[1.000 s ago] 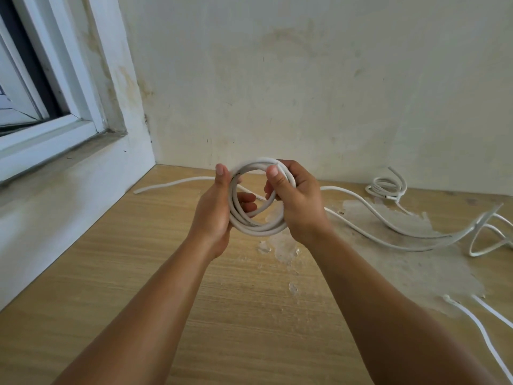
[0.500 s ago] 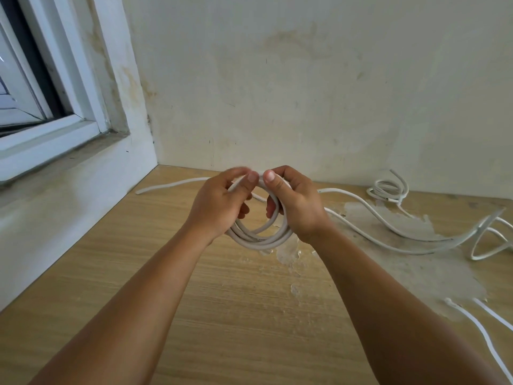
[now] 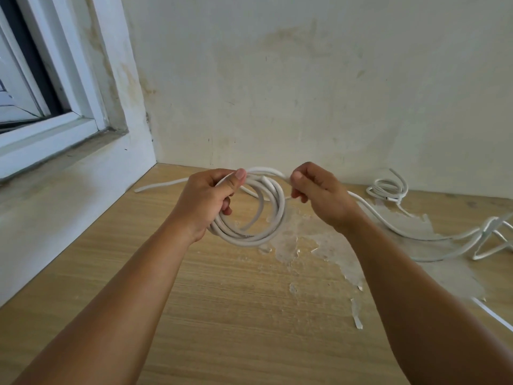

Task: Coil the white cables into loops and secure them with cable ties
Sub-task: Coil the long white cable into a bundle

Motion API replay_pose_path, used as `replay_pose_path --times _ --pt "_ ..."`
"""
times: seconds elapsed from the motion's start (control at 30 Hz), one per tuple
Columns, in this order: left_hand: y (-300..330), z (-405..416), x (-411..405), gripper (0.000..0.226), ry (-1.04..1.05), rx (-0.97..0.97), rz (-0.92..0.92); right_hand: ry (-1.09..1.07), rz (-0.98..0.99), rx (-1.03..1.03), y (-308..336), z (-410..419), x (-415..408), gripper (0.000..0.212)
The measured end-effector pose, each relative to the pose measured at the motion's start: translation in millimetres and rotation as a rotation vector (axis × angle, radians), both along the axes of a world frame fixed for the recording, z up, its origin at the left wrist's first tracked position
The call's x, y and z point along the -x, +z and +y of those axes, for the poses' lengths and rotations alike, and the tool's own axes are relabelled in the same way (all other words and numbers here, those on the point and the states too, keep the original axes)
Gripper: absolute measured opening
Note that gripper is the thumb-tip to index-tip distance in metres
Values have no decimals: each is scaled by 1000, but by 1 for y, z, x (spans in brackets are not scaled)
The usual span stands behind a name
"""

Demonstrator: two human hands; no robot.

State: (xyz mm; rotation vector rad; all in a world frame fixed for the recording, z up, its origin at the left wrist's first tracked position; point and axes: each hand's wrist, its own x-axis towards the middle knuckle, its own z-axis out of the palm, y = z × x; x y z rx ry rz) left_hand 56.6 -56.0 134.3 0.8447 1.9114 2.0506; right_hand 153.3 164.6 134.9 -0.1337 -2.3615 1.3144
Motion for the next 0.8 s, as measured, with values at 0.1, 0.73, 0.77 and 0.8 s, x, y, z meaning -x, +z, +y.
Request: replay_pose_path --times 0.1,0.73,0.77,0.8 --pt "-5 4 1 23 -12 50 -4 -49 50 -43 4 -2 -1 18" --pt "-21 6 8 69 -361 124 -236 48 11 -283 10 -10 -2 10" --pt "-20 9 5 64 -349 151 -180 51 3 -299 10 -10 0 11" --pt "-20 11 2 62 -336 170 -132 50 -7 -314 10 -11 1 11"
